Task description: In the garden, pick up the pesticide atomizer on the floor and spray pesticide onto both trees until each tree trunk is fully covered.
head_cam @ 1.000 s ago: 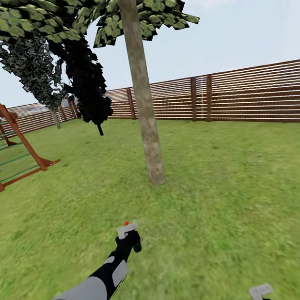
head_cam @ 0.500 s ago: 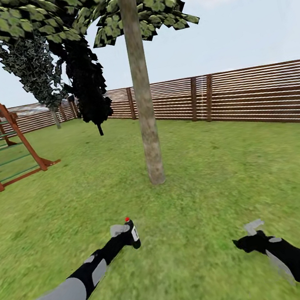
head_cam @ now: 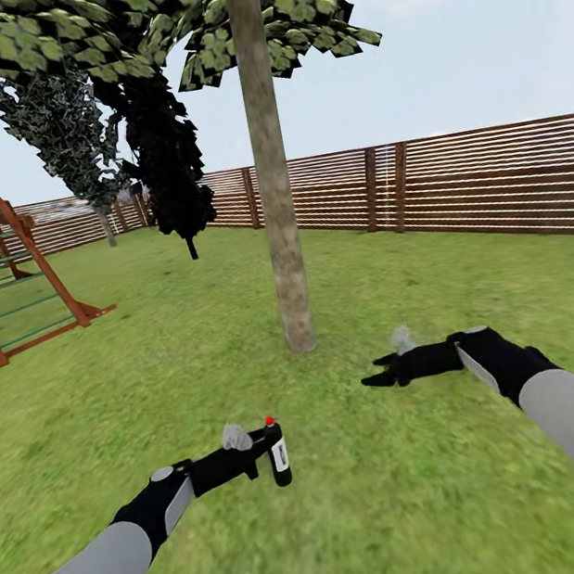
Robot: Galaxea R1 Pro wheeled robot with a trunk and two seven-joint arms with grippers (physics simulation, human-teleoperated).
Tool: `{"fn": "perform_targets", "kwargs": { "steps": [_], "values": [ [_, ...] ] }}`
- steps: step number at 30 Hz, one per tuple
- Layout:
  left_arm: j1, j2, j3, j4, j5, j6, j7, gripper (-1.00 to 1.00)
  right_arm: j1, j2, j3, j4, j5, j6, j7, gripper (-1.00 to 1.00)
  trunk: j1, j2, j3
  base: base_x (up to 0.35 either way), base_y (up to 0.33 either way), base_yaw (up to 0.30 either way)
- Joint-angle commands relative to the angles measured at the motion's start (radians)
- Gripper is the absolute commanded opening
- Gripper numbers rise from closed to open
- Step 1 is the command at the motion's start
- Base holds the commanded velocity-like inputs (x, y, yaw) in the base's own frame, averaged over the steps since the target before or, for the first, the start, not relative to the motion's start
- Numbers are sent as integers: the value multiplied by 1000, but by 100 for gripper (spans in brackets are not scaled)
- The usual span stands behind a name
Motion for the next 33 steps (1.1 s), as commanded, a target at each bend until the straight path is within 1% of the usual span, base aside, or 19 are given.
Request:
{"fn": "perform_targets", "kwargs": {
  "steps": [1, 3, 5, 6, 7, 8, 10, 12, 14, 15, 19, 21, 22, 30, 33],
  "values": [
    [0, 0, 3, 0, 1, 2, -11, -100, -4, 21, 1, -67, 1, 53, 21, 100, 0, 0, 0, 0, 0, 0],
    [0, 0, 4, 0, 6, 6, -17, -100, -6, 59, 1, -127, 1, 93, 33, 100, 0, 0, 0, 0, 0, 0],
    [0, 0, 2, -1, 48, 7, -19, -100, -7, 107, 1, -154, 1, 109, 38, 100, 0, 0, 0, 0, 0, 0],
    [0, 0, 2, -1, 79, 7, -20, -100, -8, 130, 1, -161, 1, 113, 39, 100, 0, 0, 0, 0, 0, 0],
    [0, 0, 2, -1, 101, 6, -21, -100, -8, 151, 1, -165, 0, 115, 40, 100, 0, 0, 0, 0, 0, 0],
    [0, 0, 2, 0, 116, 6, -22, -100, -8, 170, 1, -168, 0, 116, 40, 100, 0, 0, 0, 0, 0, 0],
    [0, -1, -1, -1, 134, 6, -22, -100, -8, 207, 1, -171, 0, 118, 41, 100, 0, 0, 0, 0, 0, 0],
    [0, -3, -3, -1, 139, 6, -22, -100, -8, 228, 1, -172, 0, 119, 41, 100, 0, 0, 0, 0, 0, 0],
    [0, -5, -3, 0, 141, 6, -22, -100, -8, 243, 1, -172, 0, 119, 41, 100, 0, 0, 0, 0, 0, 0],
    [0, -5, -3, 0, 142, 6, -22, -100, -8, 251, 1, -173, 0, 119, 41, -100, 0, 0, 0, 0, 0, 0],
    [0, -6, -2, 4, 142, 9, -19, -100, -10, 272, 1, -176, 2, 119, 36, -100, 0, 0, 0, 0, 0, 0],
    [0, -6, -2, 6, 141, 8, -18, -100, -11, 290, 2, -176, 4, 118, 32, -100, 0, 0, 0, 0, 0, 0],
    [0, -6, -2, 6, 141, 7, -19, -100, -11, 294, 2, -177, 5, 118, 32, -100, 0, 0, 0, 0, 0, 0],
    [0, -6, 0, 9, 139, -2, -22, -100, -35, 299, 1, -177, 9, 116, 25, -100, 0, 0, 0, 0, 0, 0],
    [0, -6, -1, 10, 139, -56, -22, -100, -38, 300, 1, -176, 10, 116, 10, -100, 0, 0, 0, 0, 0, 0]
  ]
}}
